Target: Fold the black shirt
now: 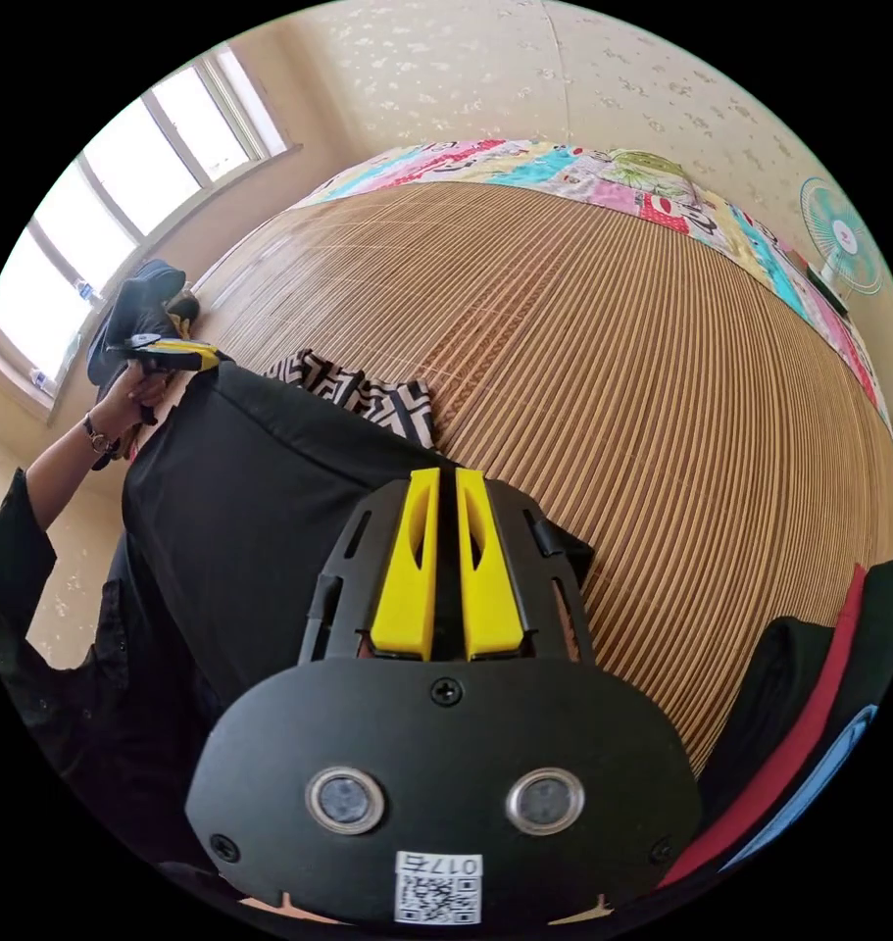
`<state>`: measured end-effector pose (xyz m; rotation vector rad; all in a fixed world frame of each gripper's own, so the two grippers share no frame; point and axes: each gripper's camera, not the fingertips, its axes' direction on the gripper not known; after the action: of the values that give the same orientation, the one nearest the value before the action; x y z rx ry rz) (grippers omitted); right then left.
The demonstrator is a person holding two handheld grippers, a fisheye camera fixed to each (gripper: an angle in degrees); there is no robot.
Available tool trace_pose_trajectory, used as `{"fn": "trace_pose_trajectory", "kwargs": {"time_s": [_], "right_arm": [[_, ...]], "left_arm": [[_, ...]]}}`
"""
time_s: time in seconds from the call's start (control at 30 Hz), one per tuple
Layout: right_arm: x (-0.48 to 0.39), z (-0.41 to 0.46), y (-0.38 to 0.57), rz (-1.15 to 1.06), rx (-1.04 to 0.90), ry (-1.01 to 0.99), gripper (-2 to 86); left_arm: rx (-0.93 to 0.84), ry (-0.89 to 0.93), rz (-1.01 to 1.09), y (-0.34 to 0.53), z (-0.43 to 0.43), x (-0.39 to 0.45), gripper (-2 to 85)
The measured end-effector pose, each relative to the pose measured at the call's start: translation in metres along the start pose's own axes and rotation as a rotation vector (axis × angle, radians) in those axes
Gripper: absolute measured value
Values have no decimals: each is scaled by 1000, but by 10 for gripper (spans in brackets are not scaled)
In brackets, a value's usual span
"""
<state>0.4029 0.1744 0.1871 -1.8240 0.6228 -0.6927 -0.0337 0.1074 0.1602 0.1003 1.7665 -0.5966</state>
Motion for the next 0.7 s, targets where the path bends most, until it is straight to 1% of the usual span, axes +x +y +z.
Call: {"fn": "trace_pose_trajectory", "kwargs": {"time_s": [0.1,0.17,0.23,0.27,0.3,0.33,0.37,0.47,0.53,0.63,0.7], "right_arm": [[5,-12,10,87,50,56,75],[0,-23,21,120,80,115,78],[-22,-36,41,125,106,252,79],[-29,-39,48,123,119,270,79],[-43,-43,60,104,143,271,77],[-57,-44,72,90,154,255,75],[-63,-43,76,91,147,246,74],[-95,-32,93,116,89,192,71],[-117,-25,98,117,103,60,72],[-139,-17,90,126,88,-85,73],[-157,-14,84,105,69,-56,74]], "left_arm": [[70,-13,-116,15,-18,-12,79],[127,14,-185,33,-35,-22,109],[269,60,-263,77,-73,-22,125],[320,65,-272,92,-84,-18,126],[399,63,-281,123,-101,-7,130],[441,49,-303,153,-112,3,133],[446,49,-318,167,-114,8,134],[412,134,-381,225,-106,28,134],[362,149,-422,258,-87,42,132],[288,108,-446,278,-64,60,153],[289,117,-452,284,-55,67,156]]}}
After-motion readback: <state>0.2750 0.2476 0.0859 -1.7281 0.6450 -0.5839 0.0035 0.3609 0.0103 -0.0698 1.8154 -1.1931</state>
